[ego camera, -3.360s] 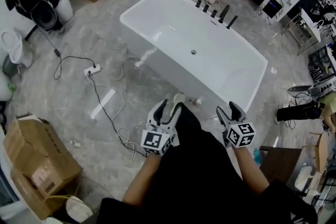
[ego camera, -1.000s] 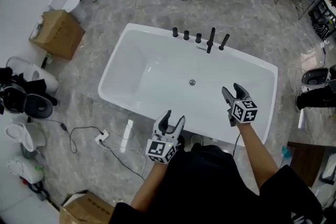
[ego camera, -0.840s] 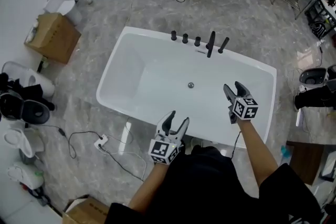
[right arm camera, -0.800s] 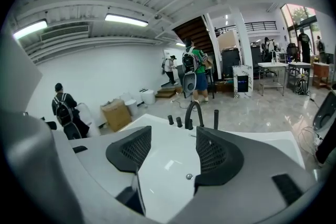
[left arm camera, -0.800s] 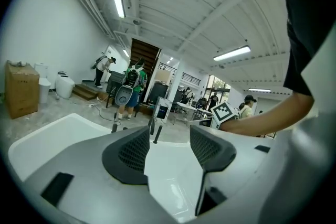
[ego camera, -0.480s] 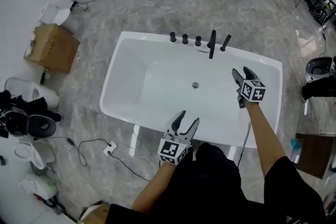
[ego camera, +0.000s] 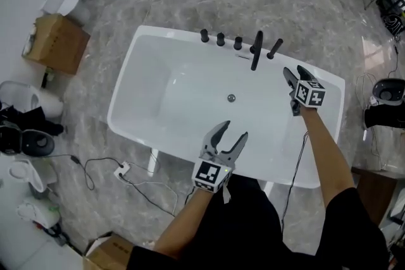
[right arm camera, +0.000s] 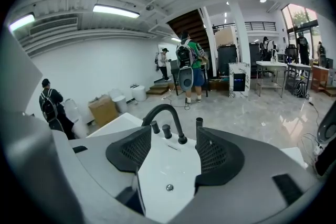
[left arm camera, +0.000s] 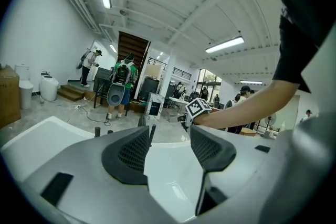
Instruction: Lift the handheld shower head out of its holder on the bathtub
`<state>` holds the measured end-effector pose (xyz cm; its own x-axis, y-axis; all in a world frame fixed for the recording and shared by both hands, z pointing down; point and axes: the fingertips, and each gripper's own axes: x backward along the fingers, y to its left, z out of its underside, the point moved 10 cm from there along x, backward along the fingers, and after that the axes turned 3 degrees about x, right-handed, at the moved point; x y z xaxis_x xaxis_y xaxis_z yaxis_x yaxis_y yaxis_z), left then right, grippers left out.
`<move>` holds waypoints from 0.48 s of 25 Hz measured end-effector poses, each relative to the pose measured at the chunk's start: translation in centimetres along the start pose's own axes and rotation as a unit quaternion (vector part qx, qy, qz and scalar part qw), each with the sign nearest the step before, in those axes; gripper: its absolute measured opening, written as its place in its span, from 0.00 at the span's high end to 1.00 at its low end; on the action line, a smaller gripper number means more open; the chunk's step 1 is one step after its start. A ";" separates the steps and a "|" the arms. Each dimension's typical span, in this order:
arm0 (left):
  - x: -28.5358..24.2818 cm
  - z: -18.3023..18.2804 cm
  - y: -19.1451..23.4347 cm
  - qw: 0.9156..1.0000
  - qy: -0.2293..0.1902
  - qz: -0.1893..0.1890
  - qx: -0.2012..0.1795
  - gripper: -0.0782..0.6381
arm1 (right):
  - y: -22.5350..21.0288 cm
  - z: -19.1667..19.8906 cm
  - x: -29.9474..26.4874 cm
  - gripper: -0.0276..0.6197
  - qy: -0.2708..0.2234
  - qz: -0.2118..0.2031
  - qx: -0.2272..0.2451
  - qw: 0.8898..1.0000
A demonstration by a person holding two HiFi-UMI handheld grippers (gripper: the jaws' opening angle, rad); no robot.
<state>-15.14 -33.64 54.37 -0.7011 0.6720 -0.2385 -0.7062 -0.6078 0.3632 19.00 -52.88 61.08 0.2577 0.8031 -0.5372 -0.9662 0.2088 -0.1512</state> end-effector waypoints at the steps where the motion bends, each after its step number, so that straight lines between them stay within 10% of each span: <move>1: -0.7 0.3 0.2 1.000 -0.003 0.000 0.003 0.58 | -0.4 0.2 -0.7 0.59 -0.002 -0.001 -0.007 1.000; 12: -4.7 1.8 2.4 1.000 -0.008 -0.011 -0.002 0.57 | -4.9 2.1 -8.3 0.59 -0.011 0.027 -0.017 0.999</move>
<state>-13.39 -37.45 58.00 -0.6837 0.6918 -0.2321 -0.7219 -0.5947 0.3539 21.54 -59.41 67.97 0.2049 0.8246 -0.5273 -0.9776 0.1458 -0.1518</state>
